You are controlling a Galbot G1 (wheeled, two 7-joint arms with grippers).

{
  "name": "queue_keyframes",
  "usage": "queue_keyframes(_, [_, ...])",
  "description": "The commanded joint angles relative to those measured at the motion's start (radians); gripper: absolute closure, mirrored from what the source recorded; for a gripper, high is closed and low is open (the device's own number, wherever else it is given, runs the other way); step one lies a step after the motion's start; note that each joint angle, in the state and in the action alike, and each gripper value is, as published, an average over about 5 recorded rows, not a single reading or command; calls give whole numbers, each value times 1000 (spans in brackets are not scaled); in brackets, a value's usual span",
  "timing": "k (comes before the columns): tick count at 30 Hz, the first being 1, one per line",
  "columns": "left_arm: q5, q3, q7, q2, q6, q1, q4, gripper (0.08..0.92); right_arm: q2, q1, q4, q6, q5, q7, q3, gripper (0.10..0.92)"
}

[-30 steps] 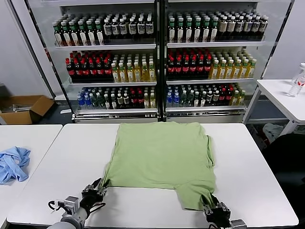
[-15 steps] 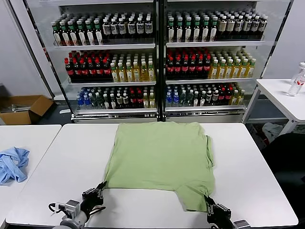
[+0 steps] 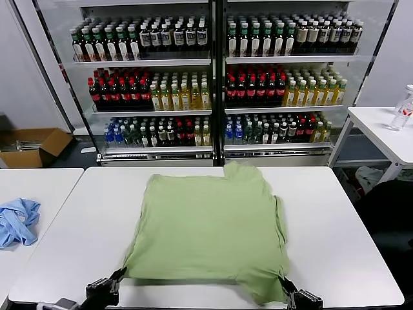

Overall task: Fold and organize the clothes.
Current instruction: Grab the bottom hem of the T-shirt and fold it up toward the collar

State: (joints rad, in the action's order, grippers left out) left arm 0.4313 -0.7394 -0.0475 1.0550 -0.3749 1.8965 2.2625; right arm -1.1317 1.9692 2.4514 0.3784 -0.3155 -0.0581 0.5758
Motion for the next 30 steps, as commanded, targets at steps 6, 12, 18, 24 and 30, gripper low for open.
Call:
queue_keyframes(6, [67, 185, 1, -4, 75, -541, -302, 913, 11, -454, -199, 149, -41, -93, -94, 919])
queue_keyframes(12, [38, 269, 16, 16, 46, -675, -435, 913, 12, -546, -291, 149, -41, -86, -125, 919])
queue_keyframes(18, [16, 317, 2, 5, 34, -733, -523, 913, -4, -632, -385, 144, -38, -84, -159, 919])
queue_keyframes(24, [8, 343, 1, 6, 22, -774, -585, 913, -1, -693, -436, 154, -40, -79, -174, 919])
queue_keyframes(30, [-52, 372, 21, 27, 16, -810, -681, 906, -24, -711, -522, 169, -31, -96, -226, 872])
